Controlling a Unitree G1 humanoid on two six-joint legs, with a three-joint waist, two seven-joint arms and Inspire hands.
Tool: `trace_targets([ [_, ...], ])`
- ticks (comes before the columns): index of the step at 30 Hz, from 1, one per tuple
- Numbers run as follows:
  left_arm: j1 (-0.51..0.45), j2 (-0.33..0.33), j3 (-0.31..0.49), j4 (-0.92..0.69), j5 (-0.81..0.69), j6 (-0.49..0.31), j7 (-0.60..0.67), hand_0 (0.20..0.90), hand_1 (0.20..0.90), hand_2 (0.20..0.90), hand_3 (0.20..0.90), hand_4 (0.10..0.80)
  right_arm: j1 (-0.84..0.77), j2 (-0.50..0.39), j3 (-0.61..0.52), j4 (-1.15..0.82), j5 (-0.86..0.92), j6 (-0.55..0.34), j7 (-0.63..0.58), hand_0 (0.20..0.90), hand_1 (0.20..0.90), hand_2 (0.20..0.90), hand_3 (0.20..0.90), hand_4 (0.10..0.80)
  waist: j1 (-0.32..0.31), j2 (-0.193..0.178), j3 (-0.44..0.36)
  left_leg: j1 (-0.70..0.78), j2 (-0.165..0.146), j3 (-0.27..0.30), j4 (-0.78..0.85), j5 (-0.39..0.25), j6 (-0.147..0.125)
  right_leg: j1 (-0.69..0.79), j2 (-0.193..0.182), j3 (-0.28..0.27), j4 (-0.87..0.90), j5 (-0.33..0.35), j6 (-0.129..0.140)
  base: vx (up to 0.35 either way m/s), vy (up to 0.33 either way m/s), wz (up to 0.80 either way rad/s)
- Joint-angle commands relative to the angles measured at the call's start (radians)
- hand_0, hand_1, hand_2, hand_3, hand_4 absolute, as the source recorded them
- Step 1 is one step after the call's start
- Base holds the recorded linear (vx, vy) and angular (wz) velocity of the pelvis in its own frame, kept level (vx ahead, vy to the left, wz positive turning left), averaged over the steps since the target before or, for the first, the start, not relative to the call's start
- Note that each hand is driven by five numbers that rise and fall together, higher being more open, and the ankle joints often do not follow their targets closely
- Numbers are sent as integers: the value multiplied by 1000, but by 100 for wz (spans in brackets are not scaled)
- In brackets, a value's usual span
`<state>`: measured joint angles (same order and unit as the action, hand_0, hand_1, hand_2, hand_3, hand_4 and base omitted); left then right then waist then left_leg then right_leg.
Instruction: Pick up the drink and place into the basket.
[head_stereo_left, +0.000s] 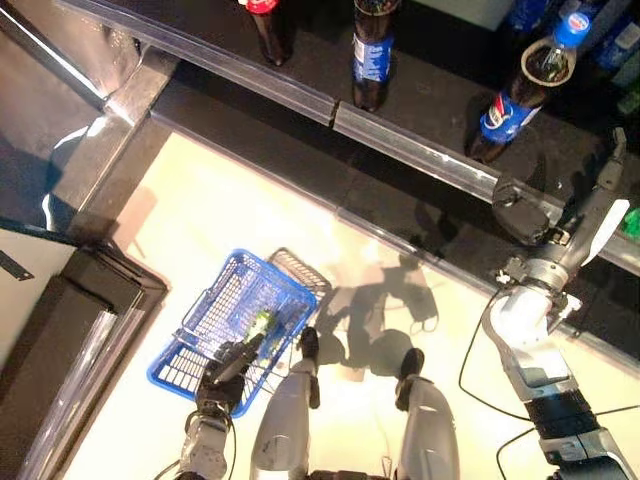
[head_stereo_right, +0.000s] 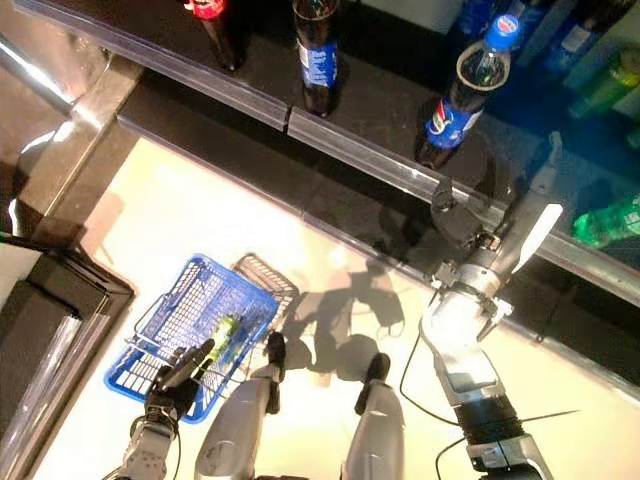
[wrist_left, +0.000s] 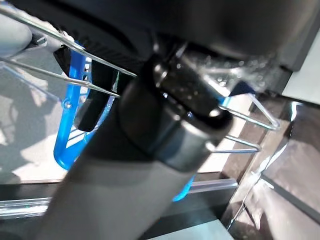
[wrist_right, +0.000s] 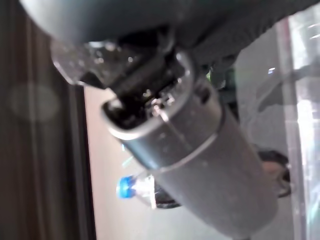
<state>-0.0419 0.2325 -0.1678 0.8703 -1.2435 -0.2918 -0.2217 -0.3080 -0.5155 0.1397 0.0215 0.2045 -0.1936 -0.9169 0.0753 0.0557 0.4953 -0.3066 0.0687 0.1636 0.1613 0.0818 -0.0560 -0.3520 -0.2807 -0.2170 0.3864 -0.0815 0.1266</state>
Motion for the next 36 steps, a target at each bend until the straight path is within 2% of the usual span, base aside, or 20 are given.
trace_targets([
  [1,98,-80,-100,-120,-9,-29,-66,300,300,300,200,100,-118,-99,-16,-89,-17,-62,-28,900,900,900,900,800,-3,18,-30,-28,-7,-40,101,-77,-10,-41,47,-63,9,41,-47,6,58,-16],
  [6,97,-78,-118,-149,-18,-30,-64,300,300,300,200,100,-251,-115,8,-35,-8,-47,9,900,900,900,900,800,13,35,-9,-38,-9,-39,103,-71,-8,-44,42,-65,15,36,-52,16,43,-9],
  [11,89,-67,-130,-168,-20,-29,-50,300,300,300,200,100,-408,-133,37,17,6,9,39,900,900,900,900,800,37,51,9,-51,-20,-38,96,-64,1,-55,35,-70,17,38,-53,-1,35,-3],
  [16,79,-57,-123,-160,-20,-18,-49,300,300,300,200,100,-502,-139,57,82,61,35,63,900,900,900,900,800,58,55,17,-59,-28,-40,98,-66,7,-54,24,-82,17,39,-52,13,14,-6],
  [25,62,-36,-127,-154,-19,-6,-63,300,300,300,200,100,-614,-138,69,190,118,62,56,900,900,900,900,800,89,55,25,-88,-38,-55,110,-70,18,-59,14,-100,12,47,-47,3,-2,0],
  [36,45,-3,-131,-173,-37,-6,-66,300,300,300,200,100,-687,-141,35,277,201,29,-12,900,900,900,900,800,109,51,25,-141,-46,-71,118,-76,34,-90,17,-102,5,54,-37,12,-9,5],
])
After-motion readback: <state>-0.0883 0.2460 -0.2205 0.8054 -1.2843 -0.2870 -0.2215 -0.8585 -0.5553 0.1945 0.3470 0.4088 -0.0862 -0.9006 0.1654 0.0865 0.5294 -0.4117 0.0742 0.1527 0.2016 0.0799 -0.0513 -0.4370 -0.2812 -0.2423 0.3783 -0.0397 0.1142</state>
